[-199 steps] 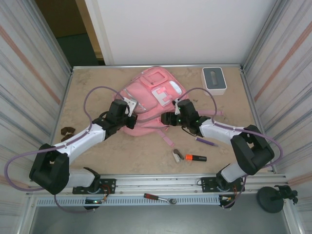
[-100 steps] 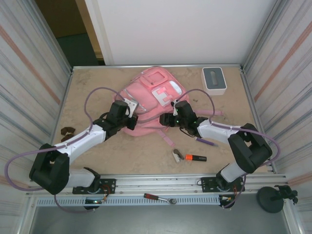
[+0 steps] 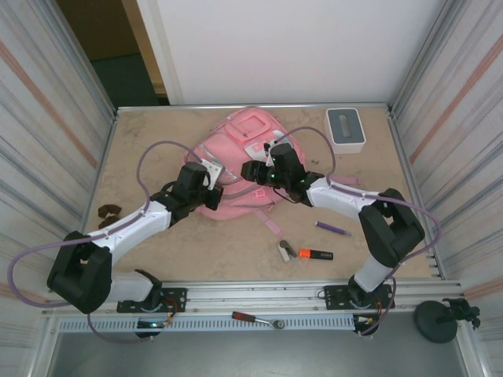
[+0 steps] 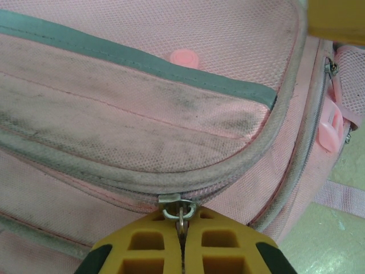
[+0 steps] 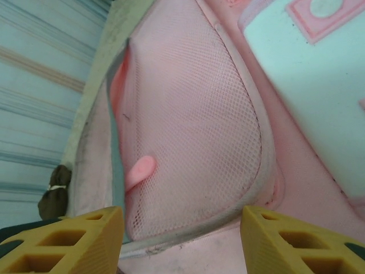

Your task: Pack the student bag

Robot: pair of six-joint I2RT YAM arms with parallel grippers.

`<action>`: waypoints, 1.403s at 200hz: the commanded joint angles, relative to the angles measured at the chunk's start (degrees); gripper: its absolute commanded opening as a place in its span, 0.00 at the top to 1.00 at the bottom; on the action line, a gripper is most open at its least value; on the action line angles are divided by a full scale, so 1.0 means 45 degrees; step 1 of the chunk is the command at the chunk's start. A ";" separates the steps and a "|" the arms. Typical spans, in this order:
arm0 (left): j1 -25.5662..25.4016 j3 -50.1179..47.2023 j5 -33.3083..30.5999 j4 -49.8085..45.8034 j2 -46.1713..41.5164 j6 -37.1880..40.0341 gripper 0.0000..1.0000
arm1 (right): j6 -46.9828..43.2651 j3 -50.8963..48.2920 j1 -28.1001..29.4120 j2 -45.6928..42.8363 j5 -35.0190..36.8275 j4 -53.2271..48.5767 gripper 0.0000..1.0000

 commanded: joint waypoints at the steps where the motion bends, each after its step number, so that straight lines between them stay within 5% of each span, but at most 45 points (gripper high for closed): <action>1: -0.0213 -0.0089 0.0317 0.0477 -0.0247 0.0018 1.00 | 0.1073 0.0379 0.0155 0.0639 -0.0289 0.0014 0.44; 67: -0.0283 -0.0061 0.0297 0.0533 -0.0076 0.0086 1.00 | 0.2225 0.0620 0.0216 0.1384 -0.0196 0.0282 0.44; 113: -0.0283 -0.0129 -0.0017 0.0370 -0.0210 0.0269 1.00 | 0.1365 0.0463 -0.0343 0.1244 -0.0310 -0.0183 0.89; 139: -0.0283 -0.0293 -0.0606 0.0266 -0.0441 0.0374 1.00 | 0.0209 0.0344 -0.1192 0.0846 -0.0958 -0.1071 0.99; 206: -0.0264 -0.0050 -0.1948 -0.0196 -0.0466 0.0770 1.00 | -0.2429 0.0973 -0.3136 0.0465 -0.3531 -0.3696 1.00; 280: -0.0460 0.0050 -0.0718 -0.0503 -0.0602 0.0913 1.00 | -0.4538 0.3001 -0.4017 0.1322 -0.4997 -0.6312 0.99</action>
